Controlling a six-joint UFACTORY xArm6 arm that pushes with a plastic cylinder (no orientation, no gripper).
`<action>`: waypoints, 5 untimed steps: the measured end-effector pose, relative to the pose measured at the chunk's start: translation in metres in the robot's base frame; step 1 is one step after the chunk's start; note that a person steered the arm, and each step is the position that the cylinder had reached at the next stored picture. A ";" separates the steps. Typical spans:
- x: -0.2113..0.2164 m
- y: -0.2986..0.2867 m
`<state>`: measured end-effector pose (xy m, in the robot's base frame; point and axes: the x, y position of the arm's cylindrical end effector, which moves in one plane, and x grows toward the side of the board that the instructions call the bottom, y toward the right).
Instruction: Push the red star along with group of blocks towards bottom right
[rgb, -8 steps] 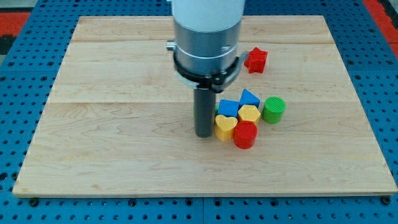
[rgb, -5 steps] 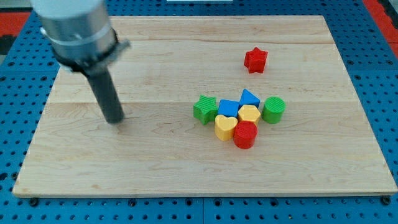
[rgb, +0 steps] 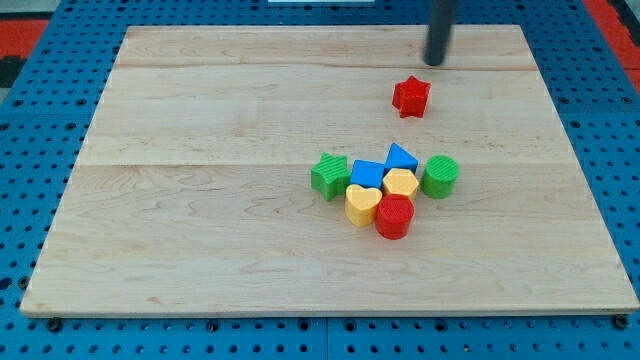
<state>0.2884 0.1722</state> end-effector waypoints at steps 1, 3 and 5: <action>0.041 -0.067; 0.043 -0.128; 0.069 -0.044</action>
<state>0.3575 0.1282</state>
